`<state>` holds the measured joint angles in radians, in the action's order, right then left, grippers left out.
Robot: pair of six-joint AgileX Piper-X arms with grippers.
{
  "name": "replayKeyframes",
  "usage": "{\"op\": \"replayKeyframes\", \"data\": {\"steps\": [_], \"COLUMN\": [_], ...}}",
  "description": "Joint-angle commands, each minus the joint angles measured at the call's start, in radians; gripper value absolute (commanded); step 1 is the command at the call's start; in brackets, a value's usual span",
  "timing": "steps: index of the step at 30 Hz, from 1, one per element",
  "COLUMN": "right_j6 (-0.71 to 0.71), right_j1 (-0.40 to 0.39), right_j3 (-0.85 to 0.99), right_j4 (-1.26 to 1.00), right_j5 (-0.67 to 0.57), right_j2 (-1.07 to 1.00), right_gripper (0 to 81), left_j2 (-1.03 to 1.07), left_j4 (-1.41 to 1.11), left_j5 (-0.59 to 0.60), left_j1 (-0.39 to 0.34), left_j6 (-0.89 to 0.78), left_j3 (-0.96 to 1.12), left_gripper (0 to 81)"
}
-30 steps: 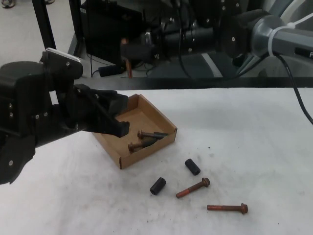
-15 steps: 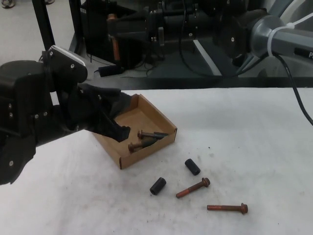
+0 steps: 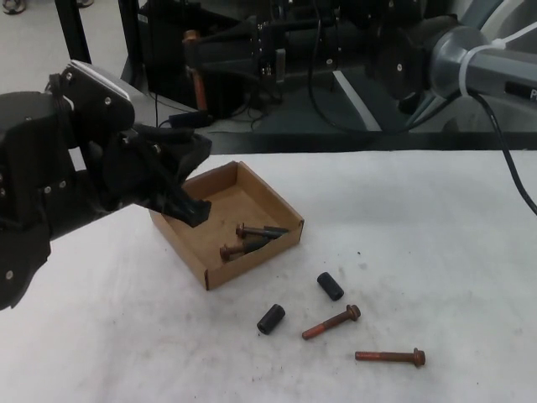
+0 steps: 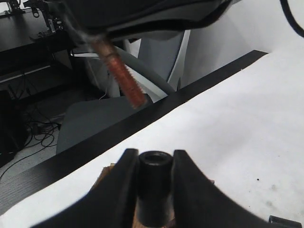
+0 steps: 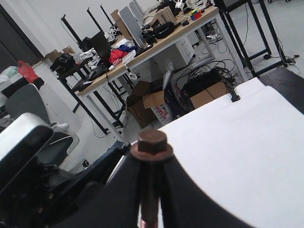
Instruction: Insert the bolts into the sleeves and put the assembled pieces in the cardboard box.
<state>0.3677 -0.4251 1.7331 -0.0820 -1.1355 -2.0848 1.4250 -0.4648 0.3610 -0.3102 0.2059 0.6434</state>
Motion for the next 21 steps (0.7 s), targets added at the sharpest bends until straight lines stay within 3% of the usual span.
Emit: {"op": "replayKeyframes", "data": {"steps": [1,21], "right_j6": [0.008,-0.009], "right_j1": [0.002,-0.032], "right_j3": [0.013,0.0], "right_j4": [-0.003,0.046], "right_j5": [-0.015,-0.037], "right_j2": [0.014,0.014], "right_gripper": [0.2,0.2], "left_j2": [-0.001,-0.001], "left_j4": [-0.026,-0.026], "left_j5": [0.008,0.008], "left_j1": [0.006,0.009], "left_j6": [0.012,0.012], "left_j3": [0.007,0.007], "left_gripper": [0.8,0.8]}}
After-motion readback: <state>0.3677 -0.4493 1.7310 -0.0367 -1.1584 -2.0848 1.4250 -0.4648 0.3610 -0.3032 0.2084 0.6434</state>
